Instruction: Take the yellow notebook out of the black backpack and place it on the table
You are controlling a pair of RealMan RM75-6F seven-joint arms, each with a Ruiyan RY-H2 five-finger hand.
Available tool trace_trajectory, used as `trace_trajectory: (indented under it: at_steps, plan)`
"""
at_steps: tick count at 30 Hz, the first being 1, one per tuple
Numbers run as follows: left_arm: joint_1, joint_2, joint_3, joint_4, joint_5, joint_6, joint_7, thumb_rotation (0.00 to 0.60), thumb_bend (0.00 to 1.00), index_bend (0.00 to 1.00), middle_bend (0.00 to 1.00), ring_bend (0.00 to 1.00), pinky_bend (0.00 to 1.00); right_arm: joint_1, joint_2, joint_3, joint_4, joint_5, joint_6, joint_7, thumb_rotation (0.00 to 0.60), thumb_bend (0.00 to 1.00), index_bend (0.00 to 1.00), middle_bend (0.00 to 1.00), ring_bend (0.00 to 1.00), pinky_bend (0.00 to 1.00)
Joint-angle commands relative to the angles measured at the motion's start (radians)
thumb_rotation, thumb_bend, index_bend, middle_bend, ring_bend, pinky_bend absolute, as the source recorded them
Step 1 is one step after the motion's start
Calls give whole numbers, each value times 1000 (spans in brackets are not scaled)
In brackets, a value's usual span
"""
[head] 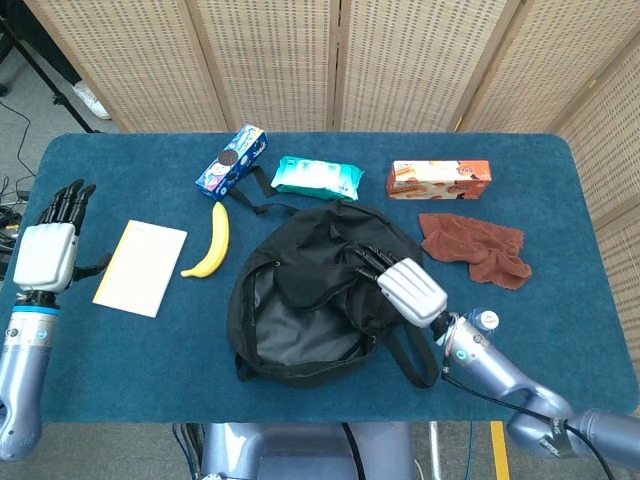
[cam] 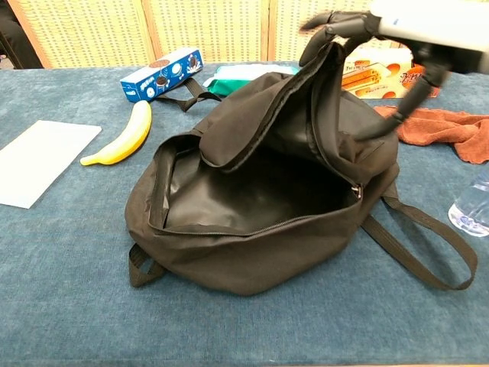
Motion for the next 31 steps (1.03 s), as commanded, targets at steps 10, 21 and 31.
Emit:
trace_trajectory:
  at_steps: [10,21,31]
  plan:
    - [176,47,89,-122,163,179,-39,600,216,0,0,0,203,-208,171,-109,208,-239,409,-2,600,0,201,0,0,134]
    - [310,14,144,-161,235,297,-57,600,200,0,0,0,202,-395,156,-92,168,-47,513,25,600,0,190,0,0,84]
    - [390,-12,191,-102,294,331,-53,600,145,0,0,0,115,-528,97,-136,147,-18,558,-5,600,0,32,0,0,1]
